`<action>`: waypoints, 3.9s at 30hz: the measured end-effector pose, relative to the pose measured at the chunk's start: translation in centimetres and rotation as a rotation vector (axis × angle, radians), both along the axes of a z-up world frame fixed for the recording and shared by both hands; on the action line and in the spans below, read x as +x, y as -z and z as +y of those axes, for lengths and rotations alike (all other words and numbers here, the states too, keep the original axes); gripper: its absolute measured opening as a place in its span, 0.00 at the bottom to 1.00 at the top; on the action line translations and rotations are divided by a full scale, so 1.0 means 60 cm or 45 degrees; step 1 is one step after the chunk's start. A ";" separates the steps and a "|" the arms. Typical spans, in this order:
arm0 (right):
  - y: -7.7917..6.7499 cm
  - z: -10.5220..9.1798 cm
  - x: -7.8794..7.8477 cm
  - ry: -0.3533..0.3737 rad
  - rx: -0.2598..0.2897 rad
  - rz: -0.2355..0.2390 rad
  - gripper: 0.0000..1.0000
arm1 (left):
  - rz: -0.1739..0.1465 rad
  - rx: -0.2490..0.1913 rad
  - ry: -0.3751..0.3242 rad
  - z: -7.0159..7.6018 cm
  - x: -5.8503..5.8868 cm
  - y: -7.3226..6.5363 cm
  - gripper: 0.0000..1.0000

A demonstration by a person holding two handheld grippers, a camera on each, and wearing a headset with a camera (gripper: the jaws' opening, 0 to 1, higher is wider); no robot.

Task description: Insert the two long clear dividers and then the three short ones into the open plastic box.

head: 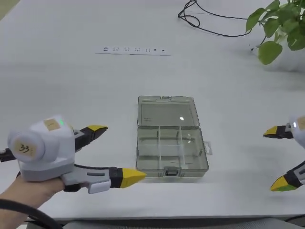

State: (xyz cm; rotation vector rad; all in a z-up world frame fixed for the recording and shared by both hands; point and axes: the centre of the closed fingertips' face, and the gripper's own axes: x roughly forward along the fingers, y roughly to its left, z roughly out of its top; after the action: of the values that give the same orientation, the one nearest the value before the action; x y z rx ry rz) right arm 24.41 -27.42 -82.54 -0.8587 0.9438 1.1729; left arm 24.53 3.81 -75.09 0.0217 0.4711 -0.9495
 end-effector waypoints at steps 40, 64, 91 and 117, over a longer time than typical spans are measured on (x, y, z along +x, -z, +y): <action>0.035 -0.033 -0.001 -0.060 -0.242 0.109 0.32 | 0.015 -0.025 -0.074 0.015 0.004 -0.003 0.90; -0.057 0.093 0.051 0.026 -0.019 -0.167 0.32 | 0.165 -0.039 -0.077 0.005 0.001 0.018 0.81; -0.150 0.337 0.059 -0.303 0.105 -0.503 0.32 | 0.559 -0.277 -0.072 -0.111 0.026 -0.011 0.47; -0.155 0.387 0.033 -0.385 0.125 -0.506 0.32 | 0.776 -0.500 -0.100 -0.144 0.017 -0.029 0.00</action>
State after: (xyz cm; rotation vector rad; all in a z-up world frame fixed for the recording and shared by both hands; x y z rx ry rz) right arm 26.42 -4.19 -73.27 -1.1304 0.4379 1.2316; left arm 25.55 -4.81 -73.33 -0.6523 0.8286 -0.9505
